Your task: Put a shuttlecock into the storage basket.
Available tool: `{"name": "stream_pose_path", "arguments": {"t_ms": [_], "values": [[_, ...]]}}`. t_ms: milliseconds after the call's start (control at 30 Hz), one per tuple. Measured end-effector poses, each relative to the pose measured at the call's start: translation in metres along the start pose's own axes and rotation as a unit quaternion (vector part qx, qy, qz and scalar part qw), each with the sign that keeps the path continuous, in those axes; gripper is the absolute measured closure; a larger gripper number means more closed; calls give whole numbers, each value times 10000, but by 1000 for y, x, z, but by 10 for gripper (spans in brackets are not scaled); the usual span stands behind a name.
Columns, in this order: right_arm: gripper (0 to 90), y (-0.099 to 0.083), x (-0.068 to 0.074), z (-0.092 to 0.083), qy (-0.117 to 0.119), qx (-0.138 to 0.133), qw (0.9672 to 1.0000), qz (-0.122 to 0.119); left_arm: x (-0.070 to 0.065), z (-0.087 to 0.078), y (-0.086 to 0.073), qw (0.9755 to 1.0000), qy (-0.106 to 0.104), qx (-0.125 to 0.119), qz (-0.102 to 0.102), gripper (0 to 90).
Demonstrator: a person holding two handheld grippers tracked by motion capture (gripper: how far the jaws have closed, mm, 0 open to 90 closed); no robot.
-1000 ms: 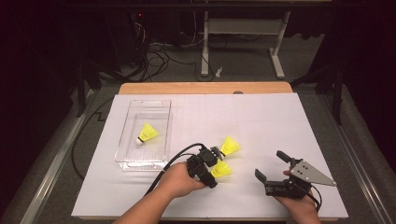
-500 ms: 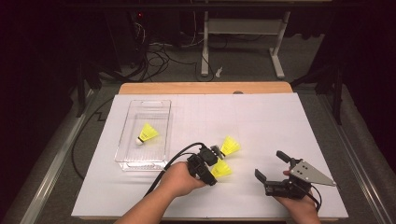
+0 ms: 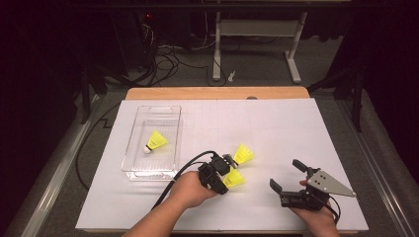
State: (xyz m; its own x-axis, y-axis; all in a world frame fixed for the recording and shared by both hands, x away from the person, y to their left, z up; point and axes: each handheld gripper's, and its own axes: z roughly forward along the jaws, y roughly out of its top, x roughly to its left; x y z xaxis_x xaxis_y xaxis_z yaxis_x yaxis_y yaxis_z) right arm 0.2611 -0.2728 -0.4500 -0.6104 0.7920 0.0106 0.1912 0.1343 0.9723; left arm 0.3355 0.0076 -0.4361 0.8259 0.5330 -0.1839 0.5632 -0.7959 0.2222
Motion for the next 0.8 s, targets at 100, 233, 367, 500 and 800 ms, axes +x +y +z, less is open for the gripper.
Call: {"name": "stream_pose_path", "arguments": {"t_ms": [100,233,367,500,800], "values": [[7,0,0,0,-1,0,10000,-5,-1,0,0,10000,25,-11,24,640],[6,0,0,0,-3,-2,10000,-6,-1,0,-1,10000,52,-9,58,643],[7,0,0,0,-3,0,10000,-4,-1,-3,-2,9999,70,-63,73,644],[7,0,0,0,-6,1,10000,-3,-1,-5,-3,9999,60,-27,87,645],[7,0,0,0,0,4,10000,-14,-4,-8,-5,9999,11,-33,151,646]]}}
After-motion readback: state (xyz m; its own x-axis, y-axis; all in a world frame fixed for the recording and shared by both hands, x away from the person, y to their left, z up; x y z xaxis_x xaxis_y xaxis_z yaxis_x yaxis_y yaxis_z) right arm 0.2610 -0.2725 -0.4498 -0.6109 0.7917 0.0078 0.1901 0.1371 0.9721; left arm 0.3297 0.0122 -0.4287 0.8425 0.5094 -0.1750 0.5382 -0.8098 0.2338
